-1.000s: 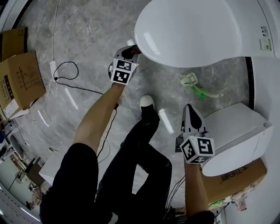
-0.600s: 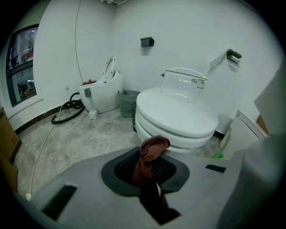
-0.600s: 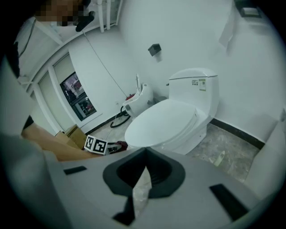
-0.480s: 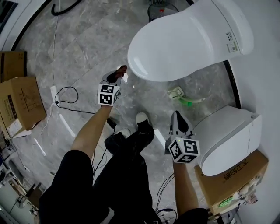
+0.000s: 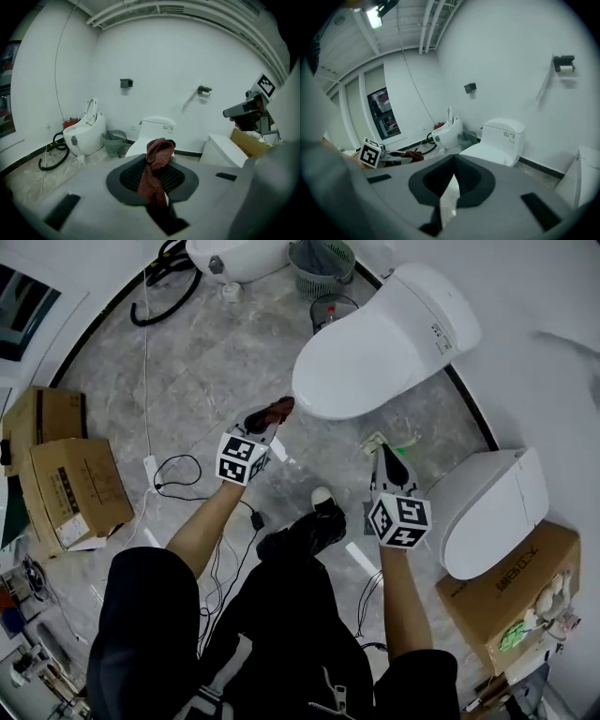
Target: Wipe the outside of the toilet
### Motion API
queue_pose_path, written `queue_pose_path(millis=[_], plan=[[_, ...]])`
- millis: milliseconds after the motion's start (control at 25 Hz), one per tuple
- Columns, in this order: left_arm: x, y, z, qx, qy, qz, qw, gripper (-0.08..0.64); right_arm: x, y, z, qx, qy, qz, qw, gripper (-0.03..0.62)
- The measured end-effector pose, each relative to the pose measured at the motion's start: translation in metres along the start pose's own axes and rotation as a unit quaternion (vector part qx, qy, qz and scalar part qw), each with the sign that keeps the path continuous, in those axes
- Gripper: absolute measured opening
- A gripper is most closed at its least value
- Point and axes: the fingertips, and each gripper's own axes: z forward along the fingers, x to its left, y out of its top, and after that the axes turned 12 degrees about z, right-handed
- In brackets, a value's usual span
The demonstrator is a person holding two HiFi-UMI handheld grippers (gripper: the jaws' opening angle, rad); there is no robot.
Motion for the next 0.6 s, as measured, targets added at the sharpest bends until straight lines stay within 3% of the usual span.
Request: queue_pose_path(millis=[360, 600], plan=[[-0.038, 0.137, -0.093, -0.071, -0.023, 0.018, 0.9970, 0.057, 0.073, 0.062, -0.079, -0.059, -0.002, -0.027, 0.998, -0.011], [-0.044, 0.212, -0.117, -0.107, -0.040, 0.050, 0.9922, 0.058, 0.087, 0.101, -0.111, -0.084, -0.007, -0.040, 0.996, -0.011]])
